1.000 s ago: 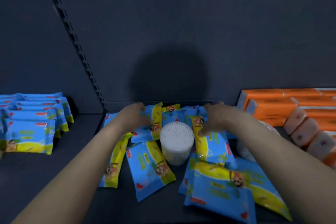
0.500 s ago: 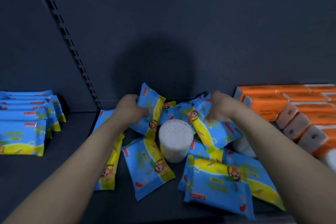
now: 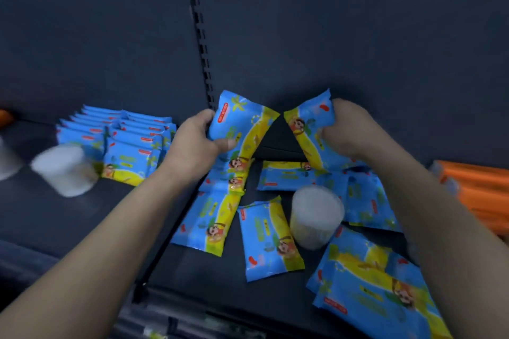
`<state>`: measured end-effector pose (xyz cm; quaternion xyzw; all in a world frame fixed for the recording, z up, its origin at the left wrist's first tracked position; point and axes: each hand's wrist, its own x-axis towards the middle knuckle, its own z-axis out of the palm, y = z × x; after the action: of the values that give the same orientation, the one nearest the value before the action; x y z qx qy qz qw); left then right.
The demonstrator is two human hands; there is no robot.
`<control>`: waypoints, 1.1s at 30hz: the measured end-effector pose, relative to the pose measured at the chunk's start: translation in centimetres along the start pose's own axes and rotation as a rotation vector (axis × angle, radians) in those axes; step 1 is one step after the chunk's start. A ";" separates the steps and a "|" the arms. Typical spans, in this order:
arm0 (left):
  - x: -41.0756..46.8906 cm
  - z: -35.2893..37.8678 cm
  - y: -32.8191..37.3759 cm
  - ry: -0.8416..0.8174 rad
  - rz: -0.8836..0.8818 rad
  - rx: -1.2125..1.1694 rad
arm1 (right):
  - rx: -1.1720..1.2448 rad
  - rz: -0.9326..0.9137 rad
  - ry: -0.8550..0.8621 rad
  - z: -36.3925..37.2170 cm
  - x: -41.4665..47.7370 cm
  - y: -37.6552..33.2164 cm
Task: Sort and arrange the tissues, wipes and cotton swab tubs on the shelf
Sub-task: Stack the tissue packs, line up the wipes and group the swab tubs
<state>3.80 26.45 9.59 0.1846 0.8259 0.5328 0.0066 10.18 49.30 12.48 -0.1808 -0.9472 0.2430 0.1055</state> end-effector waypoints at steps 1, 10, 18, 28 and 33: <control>-0.3 -1.4 -0.3 0.023 0.010 0.004 | 0.035 -0.044 0.009 0.6 0.2 -1.5; -2.5 -15.7 -7.0 0.133 -0.014 -0.051 | 0.257 -0.242 -0.042 9.3 0.3 -16.5; 0.1 -28.7 -13.5 0.298 0.065 -0.034 | 0.152 -0.240 0.003 16.5 0.4 -27.9; 3.9 -32.3 -18.1 0.301 0.064 0.242 | 0.015 -0.178 -0.073 18.6 1.6 -30.8; 4.6 -32.8 -19.4 0.256 0.027 0.380 | -0.031 -0.196 -0.143 19.9 3.2 -31.3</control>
<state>-13.03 -7.93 7.50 0.1243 0.9030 0.3867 -0.1402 -7.63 16.60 11.33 -0.0711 -0.9690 0.2293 0.0580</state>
